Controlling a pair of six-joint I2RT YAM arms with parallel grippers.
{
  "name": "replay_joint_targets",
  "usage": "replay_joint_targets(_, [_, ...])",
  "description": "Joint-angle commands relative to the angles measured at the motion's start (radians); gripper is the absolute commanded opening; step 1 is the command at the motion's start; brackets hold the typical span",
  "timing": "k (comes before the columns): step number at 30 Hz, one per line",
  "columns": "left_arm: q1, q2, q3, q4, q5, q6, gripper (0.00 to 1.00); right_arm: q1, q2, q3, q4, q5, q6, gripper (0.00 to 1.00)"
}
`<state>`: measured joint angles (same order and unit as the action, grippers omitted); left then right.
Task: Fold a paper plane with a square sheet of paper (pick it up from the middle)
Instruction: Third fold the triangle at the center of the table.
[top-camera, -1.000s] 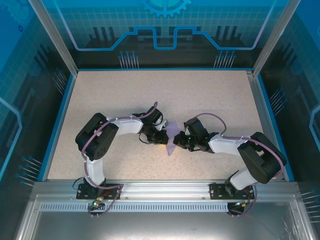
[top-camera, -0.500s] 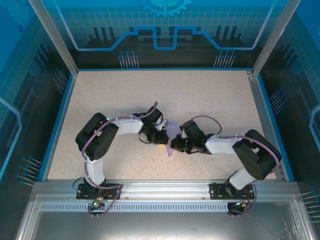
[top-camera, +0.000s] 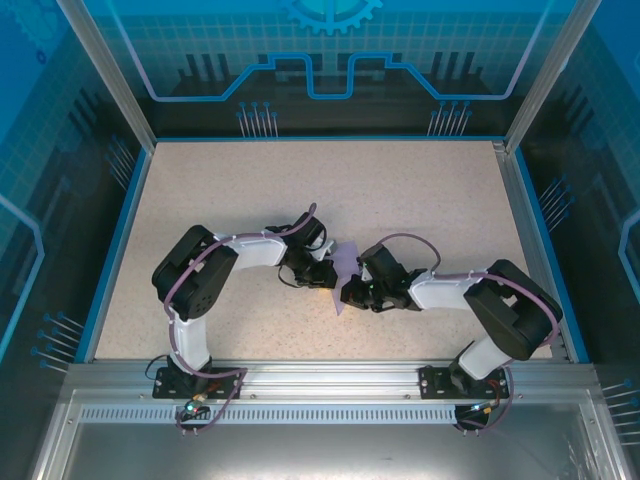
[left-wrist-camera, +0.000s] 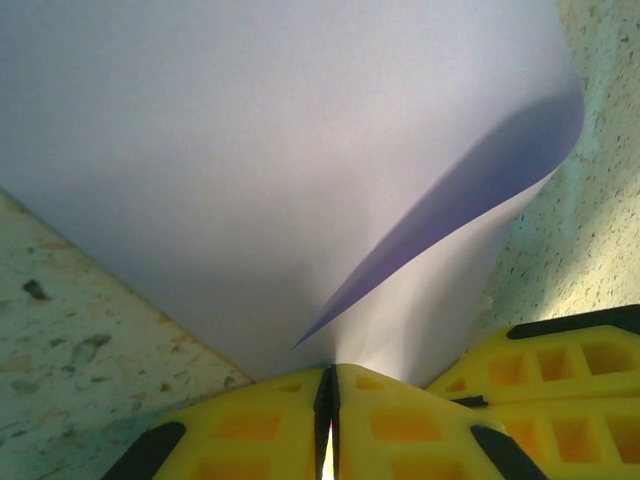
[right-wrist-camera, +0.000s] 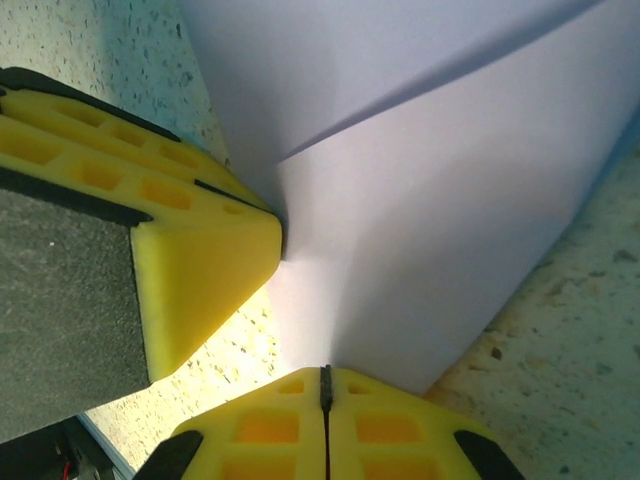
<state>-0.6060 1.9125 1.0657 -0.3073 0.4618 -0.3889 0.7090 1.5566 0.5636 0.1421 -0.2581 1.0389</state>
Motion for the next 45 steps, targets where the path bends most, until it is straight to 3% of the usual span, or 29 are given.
replay_joint_targets(1, [-0.001,0.084,-0.023,-0.053,-0.115,0.026,0.13,0.022,-0.044,-0.025,-0.028,0.017,-0.002,0.07])
replay_joint_targets(16, [-0.002,0.095,-0.027,-0.052,-0.109,0.027,0.13,0.061,-0.025,-0.068,0.061,0.01,0.052,0.07])
replay_joint_targets(45, [0.001,0.1,-0.044,-0.038,-0.106,0.023,0.13,0.12,0.021,-0.059,0.035,0.02,0.036,0.06])
